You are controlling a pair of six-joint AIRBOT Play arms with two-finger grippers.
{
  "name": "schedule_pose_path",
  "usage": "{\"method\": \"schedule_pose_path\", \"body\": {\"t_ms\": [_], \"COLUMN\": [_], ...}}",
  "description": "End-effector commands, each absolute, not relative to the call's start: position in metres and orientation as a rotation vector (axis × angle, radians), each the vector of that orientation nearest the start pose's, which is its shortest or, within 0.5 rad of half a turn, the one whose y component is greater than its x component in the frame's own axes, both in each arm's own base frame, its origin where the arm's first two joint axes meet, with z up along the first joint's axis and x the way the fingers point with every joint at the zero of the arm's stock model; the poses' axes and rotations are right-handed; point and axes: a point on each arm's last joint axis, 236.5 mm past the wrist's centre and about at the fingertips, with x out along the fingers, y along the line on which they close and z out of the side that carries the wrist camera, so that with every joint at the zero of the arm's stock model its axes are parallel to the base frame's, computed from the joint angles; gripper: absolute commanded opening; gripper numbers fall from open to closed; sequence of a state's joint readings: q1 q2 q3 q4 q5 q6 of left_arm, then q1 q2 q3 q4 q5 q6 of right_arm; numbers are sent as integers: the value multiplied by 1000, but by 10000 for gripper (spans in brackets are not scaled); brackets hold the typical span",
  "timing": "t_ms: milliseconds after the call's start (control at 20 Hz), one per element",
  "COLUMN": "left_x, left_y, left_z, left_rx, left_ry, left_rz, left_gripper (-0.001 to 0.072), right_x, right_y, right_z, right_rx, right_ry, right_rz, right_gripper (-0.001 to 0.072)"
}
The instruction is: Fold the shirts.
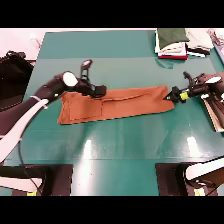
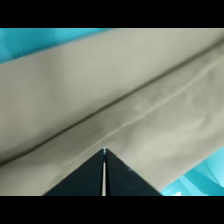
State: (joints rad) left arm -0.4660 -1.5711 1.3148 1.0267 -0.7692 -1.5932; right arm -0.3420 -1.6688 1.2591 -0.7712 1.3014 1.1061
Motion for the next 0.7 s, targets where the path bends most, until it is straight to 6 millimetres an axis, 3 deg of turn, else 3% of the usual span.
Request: {"method": "schedule_pose_path", "body": {"t_ms": [0,150,300,450,650], "left_x": [424,429,429,425,428], "left_y": [-351,-376,-392,-392,-392], "left_z": [-23,-36,-47,-56,-56], "left_rx": [-306,-310,-327,-323,-324], "left_ry": [1146,1164,1188,1214,1206], "left_rz": [-600,-628,-646,-644,-640], "left_gripper": [29,29,29,29,29], "right_x": [430,440,436,429,421], "right_y": [41,71,113,153,199], "right_z": [26,95,143,174,197], "right_rx": [579,492,419,377,343], "right_ry": [1205,1092,1027,995,956], "right_rz": [547,585,659,728,804], "right_gripper": [18,18,19,19,19]}}
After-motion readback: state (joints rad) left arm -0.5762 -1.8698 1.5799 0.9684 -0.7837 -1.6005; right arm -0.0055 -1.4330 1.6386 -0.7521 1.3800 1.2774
